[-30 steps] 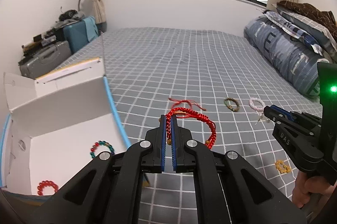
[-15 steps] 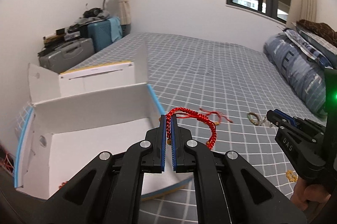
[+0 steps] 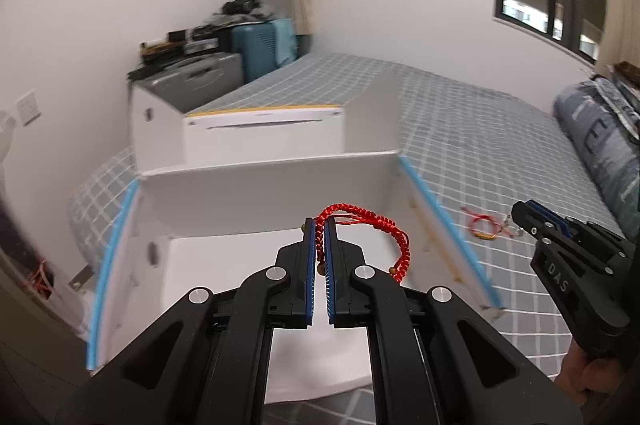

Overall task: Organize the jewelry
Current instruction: 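Carry the red cord bracelet and pearl string over the white box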

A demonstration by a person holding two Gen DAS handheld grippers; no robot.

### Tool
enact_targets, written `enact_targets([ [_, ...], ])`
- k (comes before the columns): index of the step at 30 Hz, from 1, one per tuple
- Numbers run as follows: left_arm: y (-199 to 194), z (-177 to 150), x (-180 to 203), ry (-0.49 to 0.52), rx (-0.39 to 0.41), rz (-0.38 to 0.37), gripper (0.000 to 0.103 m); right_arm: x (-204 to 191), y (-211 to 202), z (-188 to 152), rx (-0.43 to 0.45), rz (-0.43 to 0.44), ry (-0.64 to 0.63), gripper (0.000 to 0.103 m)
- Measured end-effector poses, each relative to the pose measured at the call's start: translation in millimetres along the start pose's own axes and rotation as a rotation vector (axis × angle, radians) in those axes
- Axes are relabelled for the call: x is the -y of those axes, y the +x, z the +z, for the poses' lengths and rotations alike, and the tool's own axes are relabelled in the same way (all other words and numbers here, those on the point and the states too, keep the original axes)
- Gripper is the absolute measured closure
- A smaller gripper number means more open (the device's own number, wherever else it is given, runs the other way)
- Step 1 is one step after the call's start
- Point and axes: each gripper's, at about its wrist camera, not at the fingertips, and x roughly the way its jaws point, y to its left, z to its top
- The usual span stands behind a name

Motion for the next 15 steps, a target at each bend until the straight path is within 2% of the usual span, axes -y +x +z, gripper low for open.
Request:
enact_targets([
  [8,15.8,-8.0,-42.5,-0.041,-0.064,0.061,0.099,-52.9,22.8,-2.6,-0.045,0.073,-0.061,0.092],
  [15,39.0,-18.6,-58.7,-0.062,-0.168,0.109,0.099,-84.3,52.6,-12.2,-0.155,0.09,-0.12,0.092],
])
